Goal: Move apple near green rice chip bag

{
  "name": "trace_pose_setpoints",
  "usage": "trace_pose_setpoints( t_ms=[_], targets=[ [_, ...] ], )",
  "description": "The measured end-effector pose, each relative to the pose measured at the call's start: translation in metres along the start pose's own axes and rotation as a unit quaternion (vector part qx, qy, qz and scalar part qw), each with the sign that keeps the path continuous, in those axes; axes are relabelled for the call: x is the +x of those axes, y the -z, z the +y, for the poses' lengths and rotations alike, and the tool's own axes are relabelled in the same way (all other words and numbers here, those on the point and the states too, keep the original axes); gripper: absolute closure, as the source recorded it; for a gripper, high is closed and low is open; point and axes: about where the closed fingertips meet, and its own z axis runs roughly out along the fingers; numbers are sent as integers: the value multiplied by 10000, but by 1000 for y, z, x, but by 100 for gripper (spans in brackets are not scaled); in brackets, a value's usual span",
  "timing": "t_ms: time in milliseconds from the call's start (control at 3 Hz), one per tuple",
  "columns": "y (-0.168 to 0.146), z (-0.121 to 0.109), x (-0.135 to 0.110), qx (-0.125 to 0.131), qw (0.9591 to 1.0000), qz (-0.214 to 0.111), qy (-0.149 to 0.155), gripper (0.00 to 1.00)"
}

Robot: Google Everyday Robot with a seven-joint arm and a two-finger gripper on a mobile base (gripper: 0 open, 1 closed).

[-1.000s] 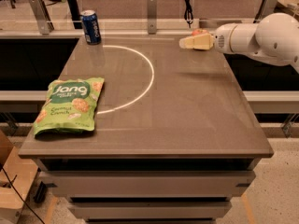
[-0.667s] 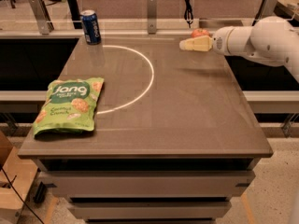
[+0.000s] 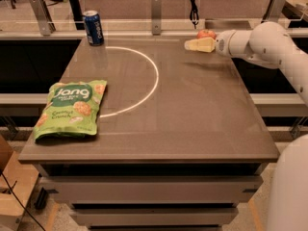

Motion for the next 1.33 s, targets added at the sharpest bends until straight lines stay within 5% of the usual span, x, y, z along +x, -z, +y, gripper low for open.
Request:
trace_pose_setpoints(
  t_ms=[667, 1333],
  targets=[
    [-31, -22, 4, 102, 9999, 23, -126, 0],
    [-40, -32, -2, 282, 9993, 158, 162, 42]
  ],
)
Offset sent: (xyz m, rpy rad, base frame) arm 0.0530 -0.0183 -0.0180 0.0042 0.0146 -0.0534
